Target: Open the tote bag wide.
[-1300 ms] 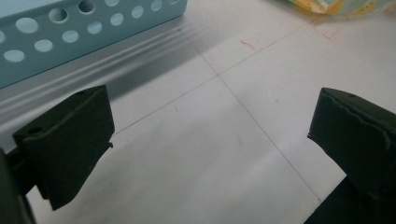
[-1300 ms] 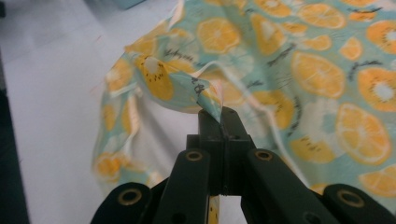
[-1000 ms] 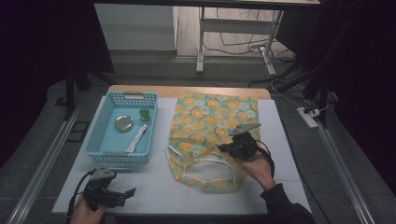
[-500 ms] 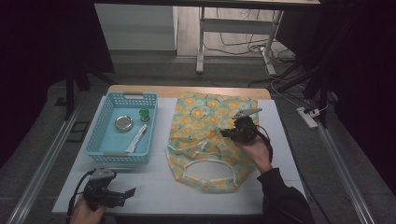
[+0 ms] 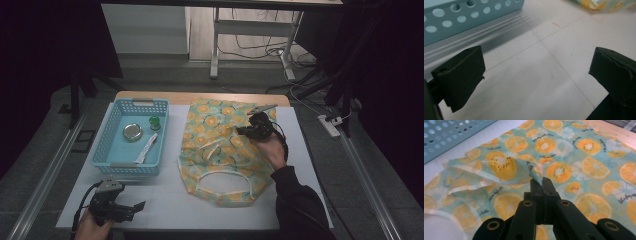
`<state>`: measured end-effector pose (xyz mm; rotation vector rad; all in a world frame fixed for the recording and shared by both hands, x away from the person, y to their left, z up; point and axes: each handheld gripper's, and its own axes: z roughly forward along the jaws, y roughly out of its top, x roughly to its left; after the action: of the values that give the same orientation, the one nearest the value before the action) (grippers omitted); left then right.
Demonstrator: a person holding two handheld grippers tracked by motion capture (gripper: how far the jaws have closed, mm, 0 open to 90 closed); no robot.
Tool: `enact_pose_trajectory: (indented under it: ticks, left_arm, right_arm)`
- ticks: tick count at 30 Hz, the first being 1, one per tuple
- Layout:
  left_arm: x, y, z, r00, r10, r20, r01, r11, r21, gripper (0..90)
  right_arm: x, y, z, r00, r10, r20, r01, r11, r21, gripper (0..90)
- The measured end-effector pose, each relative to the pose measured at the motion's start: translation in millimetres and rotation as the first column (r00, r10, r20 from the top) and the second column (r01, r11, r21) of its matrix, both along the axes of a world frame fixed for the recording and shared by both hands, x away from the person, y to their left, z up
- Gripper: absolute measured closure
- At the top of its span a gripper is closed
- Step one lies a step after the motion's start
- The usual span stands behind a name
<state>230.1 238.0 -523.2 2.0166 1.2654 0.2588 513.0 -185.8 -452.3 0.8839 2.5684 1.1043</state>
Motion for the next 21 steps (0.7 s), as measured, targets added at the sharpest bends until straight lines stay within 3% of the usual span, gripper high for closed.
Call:
enact_pose_trajectory:
  ticks: [9, 21]
  left_arm:
    - [0.2, -0.2, -0.1, 1.0000, 0.000, 0.000, 0.000, 1.0000, 0.002, 0.2]
    - [0.4, 0.0, -0.2, 1.0000, -0.002, -0.004, 0.002, 1.0000, -0.001, 0.3]
  right_arm:
    - [20.9, 7.6, -5.3, 0.9998, -0.020, 0.009, 0.020, 0.9998, -0.007, 88.9]
    - [40.4, 15.0, -40.4, 0.9990, -0.042, -0.012, 0.041, 0.9974, -0.059, 88.8]
